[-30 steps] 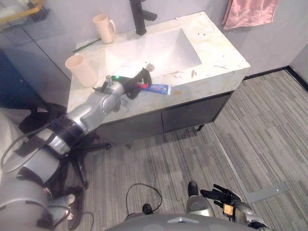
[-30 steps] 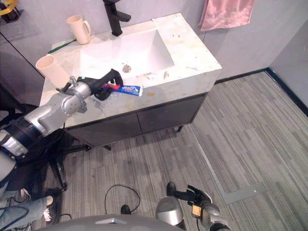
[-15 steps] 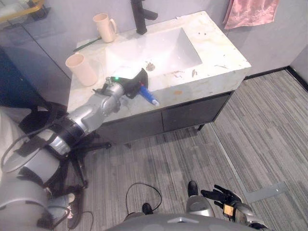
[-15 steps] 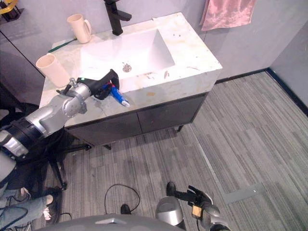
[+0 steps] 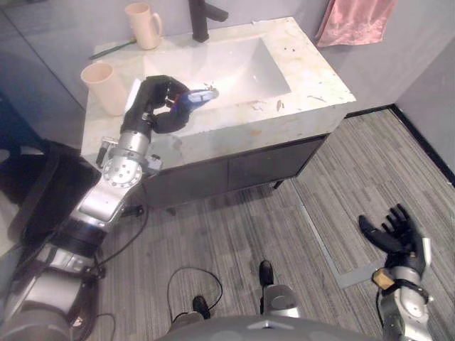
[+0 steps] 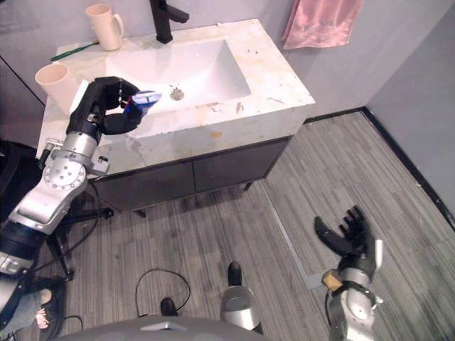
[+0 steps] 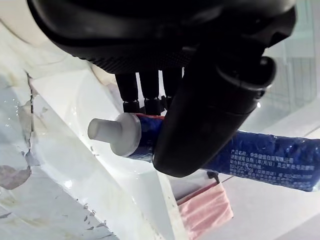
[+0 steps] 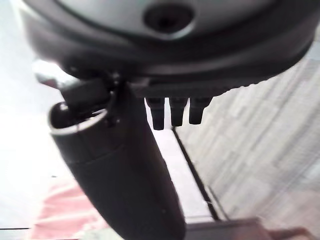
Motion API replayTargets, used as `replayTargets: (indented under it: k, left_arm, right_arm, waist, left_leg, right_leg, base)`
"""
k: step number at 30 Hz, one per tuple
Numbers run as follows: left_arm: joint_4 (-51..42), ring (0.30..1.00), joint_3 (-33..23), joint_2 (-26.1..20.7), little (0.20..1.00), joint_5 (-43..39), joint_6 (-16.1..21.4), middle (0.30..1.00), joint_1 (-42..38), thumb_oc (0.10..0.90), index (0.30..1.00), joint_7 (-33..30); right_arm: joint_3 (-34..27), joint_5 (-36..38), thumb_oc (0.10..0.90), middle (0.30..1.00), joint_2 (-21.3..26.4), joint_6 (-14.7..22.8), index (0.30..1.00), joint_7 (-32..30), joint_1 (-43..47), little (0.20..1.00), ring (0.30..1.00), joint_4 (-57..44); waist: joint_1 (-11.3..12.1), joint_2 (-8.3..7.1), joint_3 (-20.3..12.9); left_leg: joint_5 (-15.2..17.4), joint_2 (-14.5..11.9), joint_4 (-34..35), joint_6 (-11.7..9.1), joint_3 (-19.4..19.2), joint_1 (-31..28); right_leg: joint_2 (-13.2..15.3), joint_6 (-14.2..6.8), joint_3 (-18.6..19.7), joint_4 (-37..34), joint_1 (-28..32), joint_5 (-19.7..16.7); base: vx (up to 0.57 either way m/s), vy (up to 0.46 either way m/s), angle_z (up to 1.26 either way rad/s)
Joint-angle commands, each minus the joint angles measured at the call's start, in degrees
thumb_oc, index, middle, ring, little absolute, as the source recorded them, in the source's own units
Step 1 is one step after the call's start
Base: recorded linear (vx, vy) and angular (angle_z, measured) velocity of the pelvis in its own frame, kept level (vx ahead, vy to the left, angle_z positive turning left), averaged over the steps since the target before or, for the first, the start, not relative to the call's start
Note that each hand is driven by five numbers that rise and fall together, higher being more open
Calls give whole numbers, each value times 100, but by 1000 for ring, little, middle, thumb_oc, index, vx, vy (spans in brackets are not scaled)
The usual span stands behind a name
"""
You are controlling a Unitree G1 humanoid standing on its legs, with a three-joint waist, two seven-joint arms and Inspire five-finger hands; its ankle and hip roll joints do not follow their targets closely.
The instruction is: Organize the bathroom.
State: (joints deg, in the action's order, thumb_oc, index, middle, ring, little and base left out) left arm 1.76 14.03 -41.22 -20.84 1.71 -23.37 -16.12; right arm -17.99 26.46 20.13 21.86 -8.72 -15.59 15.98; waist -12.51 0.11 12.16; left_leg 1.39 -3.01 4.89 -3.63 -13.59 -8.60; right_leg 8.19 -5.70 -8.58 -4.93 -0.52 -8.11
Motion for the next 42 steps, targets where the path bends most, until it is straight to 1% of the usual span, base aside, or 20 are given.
replayTargets:
  k: [1, 2, 4, 5, 6, 7, 8, 10, 11, 12, 13, 14, 15, 17, 18, 20, 25, 28, 31, 42]
  left_arm:
    - [-239, 300, -531, 39, 300, -713, 950, 300, -906, 400, 300, -3]
    - [-243, 300, -549, 47, 300, -720, 946, 300, -892, 400, 300, 3]
    - [-258, 300, -611, 62, 300, -1018, 905, 300, -851, 400, 300, 82]
    - [-280, 300, -618, 98, 300, -1193, 836, 300, -835, 400, 300, 108]
    - [-290, 300, -588, 215, 300, -1467, 776, 300, -829, 400, 300, 224]
    - [-287, 300, -597, 214, 300, -1473, 775, 300, -833, 400, 300, 227]
    - [-280, 300, -521, 315, 300, -1499, 752, 300, -843, 400, 300, 262]
    - [-313, 300, -299, 503, 300, -1445, 725, 300, -912, 400, 300, 231]
    - [-329, 300, -173, 603, 300, -1403, 675, 300, -966, 400, 300, 216]
    - [-318, 300, -97, 664, 300, -1370, 672, 300, -994, 400, 300, 215]
    - [-299, 300, -12, 755, 300, -1369, 665, 300, -1025, 400, 300, 261]
    - [-295, 300, 35, 801, 300, -1395, 652, 300, -1032, 400, 300, 282]
    - [-270, 300, 113, 903, 300, -1435, 620, 300, -1034, 400, 300, 397]
    - [-235, 300, 135, 942, 300, -1422, 630, 300, -1028, 400, 300, 444]
    - [-260, 300, 273, 1061, 300, -1477, 610, 300, -990, 400, 300, 548]
    - [-282, 300, 302, 1151, 300, -1415, 583, 300, -901, 400, 300, 690]
    - [-280, 300, 341, 1268, 300, -1448, 510, 300, -765, 400, 300, 917]
    - [-154, 300, 355, 1308, 300, -1500, 503, 300, -727, 400, 300, 1071]
    - [-64, 300, 370, 1358, 300, -1498, 536, 300, -718, 400, 300, 1135]
    - [265, 300, 561, 1637, 300, -1370, 617, 300, -768, 400, 300, 1213]
  right_arm:
    - [-784, -474, 800, 900, 906, 1227, 900, 59, 468, 900, 900, -987]
    - [-826, -485, 800, 900, 932, 1193, 900, 63, 486, 900, 900, -1114]
    - [-1105, -304, 800, 900, 1159, 1345, 900, 295, 645, 900, 900, -1876]
    - [-1232, -97, 800, 900, 1311, 1768, 900, 457, 831, 900, 900, -2321]
    - [-1241, 253, 800, 900, 1504, 1875, 900, 594, 1196, 900, 900, -2806]
    - [-1243, 268, 800, 900, 1510, 1869, 900, 607, 1206, 900, 900, -2805]
    - [-1099, 521, 800, 900, 1569, 2093, 900, 736, 1480, 900, 900, -3002]
    - [-658, 652, 800, 900, 1796, 2156, 900, 876, 1970, 900, 900, -3301]
    - [-296, 733, 800, 900, 1886, 2086, 900, 1084, 2299, 900, 900, -3376]
    - [-110, 717, 800, 900, 1924, 1957, 900, 1147, 2501, 900, 900, -3414]
    - [157, 579, 800, 900, 1950, 1698, 900, 1080, 2772, 900, 900, -3430]
    - [271, 504, 800, 900, 1953, 1602, 900, 1100, 2862, 900, 900, -3422]
    - [627, 426, 800, 900, 1961, 1414, 900, 1281, 3098, 900, 900, -3317]
    - [808, 368, 800, 900, 1980, 1326, 900, 1360, 3242, 900, 900, -3245]
    - [1291, 220, 800, 900, 2047, 983, 900, 1524, 3498, 900, 900, -3110]
    - [1585, 63, 800, 900, 2084, 799, 900, 1588, 3584, 900, 900, -2976]
    - [1957, 90, 800, 900, 2085, 572, 900, 1938, 3641, 900, 900, -2744]
    - [2105, 459, 800, 900, 1998, 381, 900, 2443, 3594, 900, 900, -2620]
    - [2253, 553, 800, 900, 1941, 274, 900, 2721, 3586, 900, 900, -2447]
    - [2900, 694, 800, 900, 1591, 184, 900, 2744, 4149, 900, 900, -1841]
  waist:
    - [-481, 215, -520]
    - [-488, 223, -525]
    - [-544, 269, -541]
    - [-546, 295, -574]
    - [-485, 327, -630]
    - [-486, 333, -628]
    - [-419, 342, -663]
    - [-255, 335, -707]
    - [-144, 321, -740]
    - [-74, 303, -760]
    - [-7, 280, -772]
    - [35, 267, -783]
    - [166, 225, -810]
    - [188, 215, -817]
    - [335, 168, -827]
    - [449, 124, -828]
    - [606, 46, -815]
    - [663, 12, -804]
    - [709, -17, -789]
    - [946, -119, -776]
  left_leg:
    - [317, 312, -691, 68, -74, 494]
    - [317, 314, -679, 72, -80, 487]
    - [354, 341, -617, 93, -91, 417]
    - [329, 361, -583, 105, -116, 417]
    - [332, 384, -537, 123, -110, 394]
    - [332, 384, -534, 123, -114, 398]
    - [377, 402, -522, 133, -92, 354]
    - [331, 418, -489, 146, -53, 368]
    - [317, 433, -464, 145, 3, 360]
    - [309, 437, -452, 145, 28, 359]
    - [294, 443, -437, 145, 66, 363]
    - [288, 445, -433, 144, 84, 366]
    - [270, 448, -419, 138, 134, 376]
    - [256, 452, -396, 137, 162, 378]
    - [201, 452, -335, 132, 253, 387]
    - [170, 447, -301, 129, 314, 391]
    - [131, 432, -232, 129, 368, 373]
    - [121, 430, -187, 131, 402, 356]
    - [125, 424, -168, 129, 420, 337]
    - [176, 430, -174, 127, 491, 285]
  right_leg:
    - [-448, -273, -19, 539, 308, 1246]
    - [-451, -277, -7, 539, 304, 1243]
    - [-461, -310, 53, 550, 309, 1271]
    - [-465, -321, 85, 554, 271, 1238]
    - [-458, -339, 89, 545, 264, 1229]
    - [-459, -340, 93, 543, 258, 1226]
    - [-444, -365, 78, 529, 300, 1253]
    - [-424, -371, 52, 486, 292, 1181]
    - [-414, -374, 16, 448, 308, 1158]
    - [-400, -376, -15, 432, 315, 1142]
    - [-385, -379, -50, 408, 326, 1123]
    - [-381, -379, -63, 402, 330, 1117]
    - [-375, -379, -114, 386, 341, 1106]
    - [-370, -381, -139, 371, 345, 1099]
    - [-355, -377, -221, 342, 365, 1076]
    - [-340, -376, -298, 340, 383, 1076]
    - [-293, -407, -459, 340, 418, 1064]
    - [-280, -432, -516, 355, 423, 1072]
    - [-267, -450, -570, 341, 445, 1071]
    - [-240, -473, -743, 285, 560, 1081]
  base:
    - [-76, 131, -30]
    - [-56, 102, -20]
    - [-64, 124, -17]
    - [-110, 157, -18]
    - [-109, 120, -21]
    - [-55, 90, -18]
    - [-63, 47, -13]
    - [-122, 59, -7]
    - [-105, 33, 0]
    - [-86, 4, 3]
    - [-63, -11, 4]
    - [-86, -13, 12]
    - [-62, -8, 17]
    - [-65, -12, 13]
    - [-81, -20, 10]
    - [-64, -27, 23]
    - [-33, -28, 25]
    - [-23, -20, 17]
    - [-12, -15, 12]
    - [4, -7, 3]
